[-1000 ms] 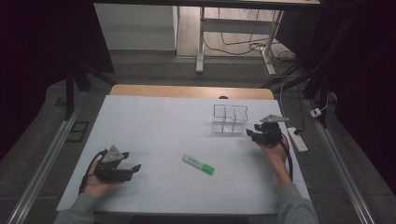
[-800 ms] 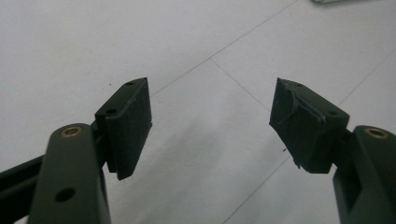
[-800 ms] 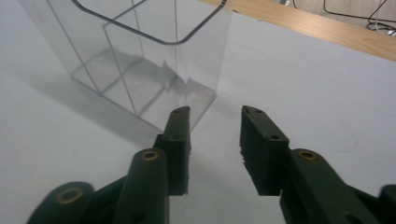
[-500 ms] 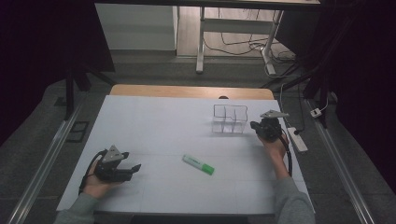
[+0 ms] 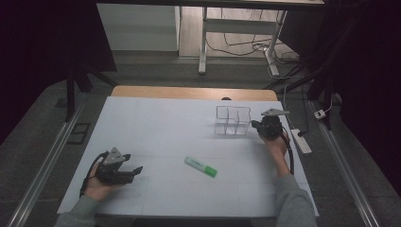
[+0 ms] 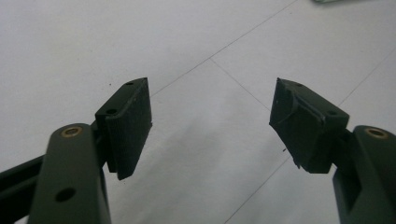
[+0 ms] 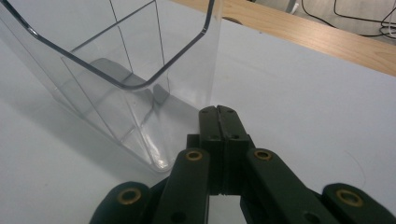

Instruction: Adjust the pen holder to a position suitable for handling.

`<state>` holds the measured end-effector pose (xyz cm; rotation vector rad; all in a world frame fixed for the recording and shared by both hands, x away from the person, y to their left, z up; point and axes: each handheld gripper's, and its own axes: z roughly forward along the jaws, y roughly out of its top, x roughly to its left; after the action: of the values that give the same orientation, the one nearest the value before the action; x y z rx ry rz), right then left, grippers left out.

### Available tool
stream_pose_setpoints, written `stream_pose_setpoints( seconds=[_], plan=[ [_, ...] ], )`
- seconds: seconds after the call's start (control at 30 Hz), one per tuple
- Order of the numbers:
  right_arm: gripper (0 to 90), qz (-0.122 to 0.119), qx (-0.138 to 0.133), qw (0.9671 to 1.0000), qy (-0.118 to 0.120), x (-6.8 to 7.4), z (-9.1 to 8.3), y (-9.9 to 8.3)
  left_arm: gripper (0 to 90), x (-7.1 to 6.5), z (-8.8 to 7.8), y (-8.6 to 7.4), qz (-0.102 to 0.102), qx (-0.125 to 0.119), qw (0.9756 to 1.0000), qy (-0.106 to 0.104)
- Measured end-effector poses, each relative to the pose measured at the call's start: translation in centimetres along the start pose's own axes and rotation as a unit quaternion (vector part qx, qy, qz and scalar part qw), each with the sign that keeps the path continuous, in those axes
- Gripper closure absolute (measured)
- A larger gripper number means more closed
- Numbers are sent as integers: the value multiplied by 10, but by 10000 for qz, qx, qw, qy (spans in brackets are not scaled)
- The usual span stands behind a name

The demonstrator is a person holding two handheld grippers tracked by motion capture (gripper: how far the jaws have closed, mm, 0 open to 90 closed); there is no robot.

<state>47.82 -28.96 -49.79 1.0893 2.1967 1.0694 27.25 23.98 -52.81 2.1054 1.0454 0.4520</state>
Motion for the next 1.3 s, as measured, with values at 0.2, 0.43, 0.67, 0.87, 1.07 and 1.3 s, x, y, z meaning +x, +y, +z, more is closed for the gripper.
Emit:
stream_pose_setpoints(
  seconds=[0.2, 0.43, 0.67, 0.87, 1.07, 1.3],
  plan=[
    [893, -79, 9, 9999, 134, 3, 4, 2, 295, 0, 0, 0, 12, 6, 10000, 11],
    [893, -25, -16, 9999, 146, 3, 5, 2, 295, 0, 0, 0, 19, 21, 10000, 12],
    [893, -16, -28, 9998, 187, 5, 6, 3, 295, 0, 0, 0, 30, -7, 10000, 63],
    [893, -66, -41, 9997, 235, 11, 9, 5, 295, 1, 0, 0, 11, 5, 10000, 43],
    [893, -50, -69, 9996, 281, 17, 13, 8, 294, 0, 0, 0, 18, 19, 10000, 36],
    [892, -91, -84, 9995, 300, 24, 18, 11, 294, 0, 1, 0, 16, 37, 10000, 28]
  ],
)
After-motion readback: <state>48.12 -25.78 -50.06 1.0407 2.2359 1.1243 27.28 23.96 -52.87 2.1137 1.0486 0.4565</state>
